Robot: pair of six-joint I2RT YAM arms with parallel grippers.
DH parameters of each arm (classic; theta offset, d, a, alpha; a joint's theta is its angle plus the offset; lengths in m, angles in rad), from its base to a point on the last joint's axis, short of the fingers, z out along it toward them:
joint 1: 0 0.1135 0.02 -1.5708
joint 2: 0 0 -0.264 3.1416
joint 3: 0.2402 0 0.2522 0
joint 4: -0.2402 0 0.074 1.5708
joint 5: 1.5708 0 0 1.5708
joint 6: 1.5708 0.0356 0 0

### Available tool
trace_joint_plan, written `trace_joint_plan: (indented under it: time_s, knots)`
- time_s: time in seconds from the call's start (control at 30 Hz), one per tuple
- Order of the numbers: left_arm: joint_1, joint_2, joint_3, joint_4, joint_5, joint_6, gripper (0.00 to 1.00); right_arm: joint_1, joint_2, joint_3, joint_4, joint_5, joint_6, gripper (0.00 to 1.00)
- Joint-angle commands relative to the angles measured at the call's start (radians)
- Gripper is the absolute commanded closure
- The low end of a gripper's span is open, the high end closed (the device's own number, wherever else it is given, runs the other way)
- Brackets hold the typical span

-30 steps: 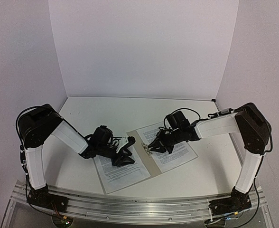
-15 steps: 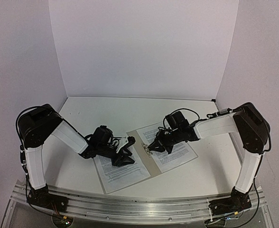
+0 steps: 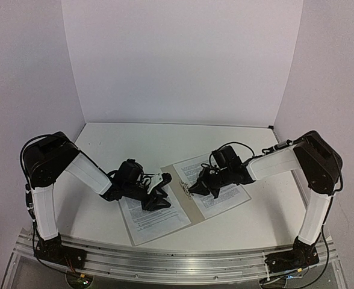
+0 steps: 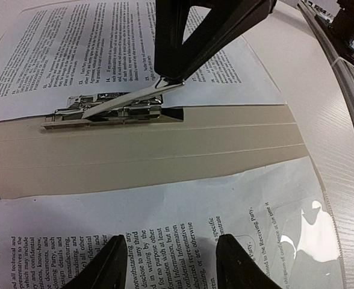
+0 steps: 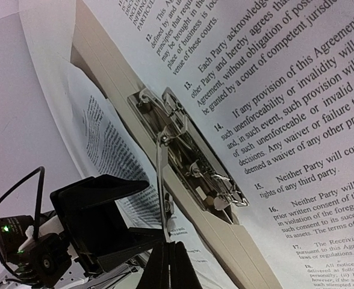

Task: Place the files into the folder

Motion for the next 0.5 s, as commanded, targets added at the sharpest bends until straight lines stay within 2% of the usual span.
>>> trace_joint_plan:
  time_s: [0.0, 0.47]
  knots:
    - [0.016, 0.025, -0.05, -0.154, -0.038, -0.026, 0.49, -0.01, 0.026, -0.06, -0.089, 0.032, -0.067, 1.0]
    - [0.019, 0.024, -0.051, -0.153, -0.034, -0.026, 0.49, -0.026, 0.04, -0.117, -0.099, 0.123, -0.1, 1.0]
